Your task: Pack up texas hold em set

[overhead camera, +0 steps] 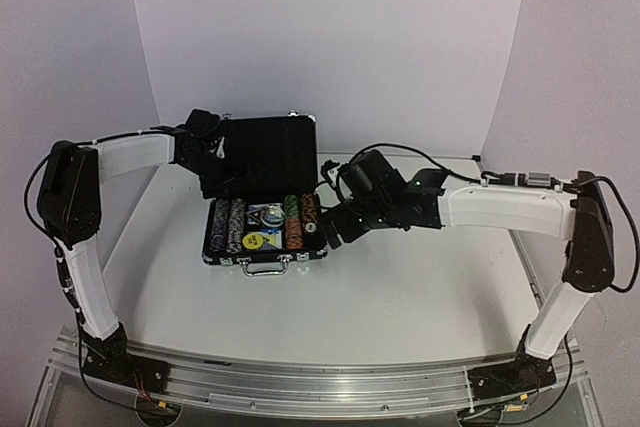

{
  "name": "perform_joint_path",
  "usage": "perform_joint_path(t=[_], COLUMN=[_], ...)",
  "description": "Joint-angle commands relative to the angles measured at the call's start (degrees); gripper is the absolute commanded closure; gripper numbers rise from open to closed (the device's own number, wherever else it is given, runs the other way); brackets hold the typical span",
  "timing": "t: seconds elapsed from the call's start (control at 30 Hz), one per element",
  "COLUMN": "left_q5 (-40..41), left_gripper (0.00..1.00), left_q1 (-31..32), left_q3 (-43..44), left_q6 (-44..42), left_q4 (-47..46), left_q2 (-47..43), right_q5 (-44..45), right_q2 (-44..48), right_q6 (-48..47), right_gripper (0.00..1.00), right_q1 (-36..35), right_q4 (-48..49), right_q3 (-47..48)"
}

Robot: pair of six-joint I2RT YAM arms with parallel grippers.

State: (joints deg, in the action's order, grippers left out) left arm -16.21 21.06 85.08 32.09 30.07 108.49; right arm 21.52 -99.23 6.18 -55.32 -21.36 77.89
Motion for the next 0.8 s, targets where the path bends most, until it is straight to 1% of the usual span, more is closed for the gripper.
perform_joint_path(t=[0.0, 0.07, 0.1, 0.2, 0.27, 0.37, 0.47, 0.57, 0.67, 0.77], left_q5=[4.95, 4.21, 3.24, 0.85, -3.09, -8.42, -16.51, -22.91, -23.53, -28.19], left_gripper=[0.0, 0.0, 0.0, 0.0, 0.0, 0.0, 0.0, 0.0, 0.0, 0.0], left_q1=[-3.73, -6.27, -7.43, -12.25, -15.04, -18.95, -23.22, -26.73, -27.64, -27.59], left_q3=[5.76, 7.05, 7.46, 11.35, 14.66, 18.85, 22.26, 24.5, 32.24, 40.64], left_q6=[-3.26, -3.78, -4.07, -4.25, -4.27, -4.05, -4.28, -0.21, 1.66, 4.86], left_q4=[3.17, 2.77, 1.78, 0.26, -0.31, -4.27, -8.61, -13.63, -12.72, -11.54], left_q2=[-3.13, -2.76, -2.47, -0.25, 2.11, 5.93, 9.67, 12.87, 18.17, 25.67], right_q5=[-5.33, -9.98, -10.74, -8.69, -10.66, -16.59, -19.68, -22.56, -22.15, -27.52], right_q2=[-3.94, -6.11, -7.57, -11.5, -14.31, -20.2, -26.32, -32.34, -37.19, -41.91], right_q6=[8.38, 9.39, 8.73, 7.6, 8.68, 12.43, 13.05, 13.79, 17.75, 23.85], right_gripper=[0.02, 0.03, 0.03, 0.03, 0.03, 0.03, 0.03, 0.03, 0.03, 0.04], right_q1=[5.2, 6.95, 7.26, 7.83, 9.69, 14.68, 18.12, 20.4, 22.63, 25.6], right_q4=[2.46, 3.07, 3.16, 3.49, 3.52, 4.03, 4.51, 4.82, 5.79, 11.92], right_q3=[6.96, 8.91, 9.96, 15.29, 19.56, 27.49, 35.37, 43.32, 50.16, 53.75])
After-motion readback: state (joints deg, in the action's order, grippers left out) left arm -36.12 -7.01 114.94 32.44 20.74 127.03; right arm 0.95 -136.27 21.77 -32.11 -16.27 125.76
